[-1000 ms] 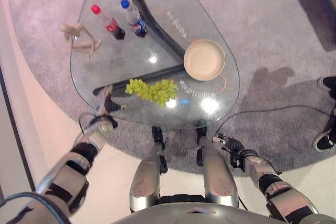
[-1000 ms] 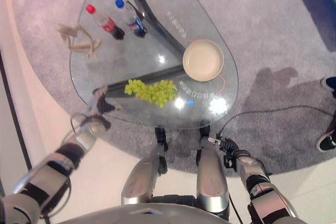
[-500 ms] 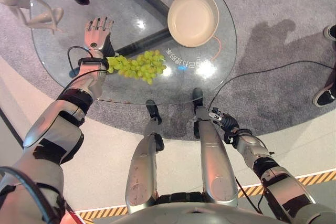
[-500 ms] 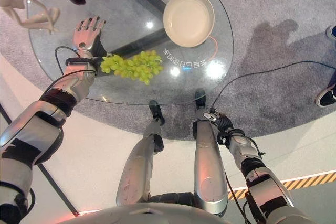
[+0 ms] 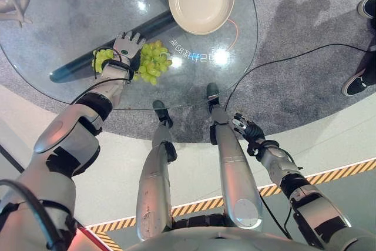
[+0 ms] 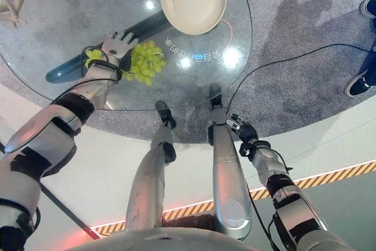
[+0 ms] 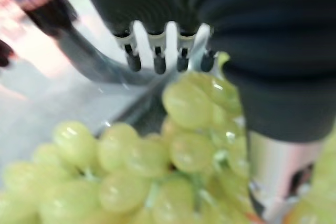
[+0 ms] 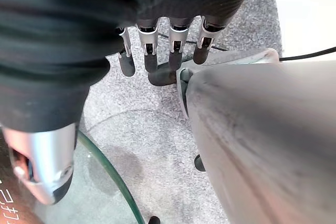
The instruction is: Pick up fruits into the plate
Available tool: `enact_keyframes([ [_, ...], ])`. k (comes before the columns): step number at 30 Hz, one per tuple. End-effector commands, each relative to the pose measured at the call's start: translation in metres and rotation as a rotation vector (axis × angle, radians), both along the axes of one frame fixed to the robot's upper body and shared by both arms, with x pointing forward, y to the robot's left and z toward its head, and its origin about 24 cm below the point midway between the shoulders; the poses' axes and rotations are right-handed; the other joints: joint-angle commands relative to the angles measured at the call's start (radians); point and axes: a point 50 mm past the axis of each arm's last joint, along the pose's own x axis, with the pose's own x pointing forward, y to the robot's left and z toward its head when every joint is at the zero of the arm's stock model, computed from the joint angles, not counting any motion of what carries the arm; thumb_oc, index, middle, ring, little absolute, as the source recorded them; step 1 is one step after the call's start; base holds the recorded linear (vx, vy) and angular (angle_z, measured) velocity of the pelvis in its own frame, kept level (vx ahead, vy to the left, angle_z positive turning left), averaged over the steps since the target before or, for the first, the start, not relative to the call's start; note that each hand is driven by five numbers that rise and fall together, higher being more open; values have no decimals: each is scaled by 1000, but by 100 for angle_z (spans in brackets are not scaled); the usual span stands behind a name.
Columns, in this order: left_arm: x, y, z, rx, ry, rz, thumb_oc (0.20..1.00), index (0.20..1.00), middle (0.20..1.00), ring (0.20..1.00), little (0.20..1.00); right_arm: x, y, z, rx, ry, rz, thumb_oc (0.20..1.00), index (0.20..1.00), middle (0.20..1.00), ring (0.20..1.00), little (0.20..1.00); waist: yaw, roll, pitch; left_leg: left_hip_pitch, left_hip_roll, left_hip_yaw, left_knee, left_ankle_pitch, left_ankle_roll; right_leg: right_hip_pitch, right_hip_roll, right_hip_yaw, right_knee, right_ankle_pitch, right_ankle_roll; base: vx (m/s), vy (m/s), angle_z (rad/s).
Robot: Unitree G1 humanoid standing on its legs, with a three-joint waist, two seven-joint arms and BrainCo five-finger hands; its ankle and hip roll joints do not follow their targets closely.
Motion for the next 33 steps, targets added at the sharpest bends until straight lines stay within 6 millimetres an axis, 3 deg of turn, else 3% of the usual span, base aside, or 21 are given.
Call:
enact_keyframes([
  [1,-2,15,-6,-17,87,53,1000,1000,1000,1000,1000,-5,6,0,49,-27,10,1000,1000,1000,1000,1000,7,-31,-30,-75,-79,-59,134,-117,7,-19,95,39,-15,0,16,0,0,0],
  [10,-7,20,-26,-42,188,102,1000,1000,1000,1000,1000,-2,9,6,94,-71,6,1000,1000,1000,1000,1000,13,-29,-30,-106,-86,-64,143,-118,10,-46,96,37,-13,4,18,1,-3,0],
  [21,-27,45,-71,-258,101,241,1000,1000,1000,1000,1000,-4,17,6,131,-91,-6,1000,1000,1000,1000,1000,39,-32,-30,-118,-92,-86,146,-115,13,-54,101,32,-7,1,13,0,-9,2],
  [27,-36,60,-78,-319,1,281,1000,1000,1000,1000,1000,-6,17,5,137,-88,-8,1000,1000,1000,1000,1000,54,-29,-30,-105,-95,-95,134,-107,12,-41,99,23,-12,1,11,0,0,0],
  [33,-40,71,-69,-355,-116,284,1000,1000,1000,1000,1000,-9,15,4,134,-87,-14,1000,1000,1000,1000,1000,65,-25,-30,-98,-95,-98,130,-105,13,-34,94,17,-12,-3,11,0,0,0],
])
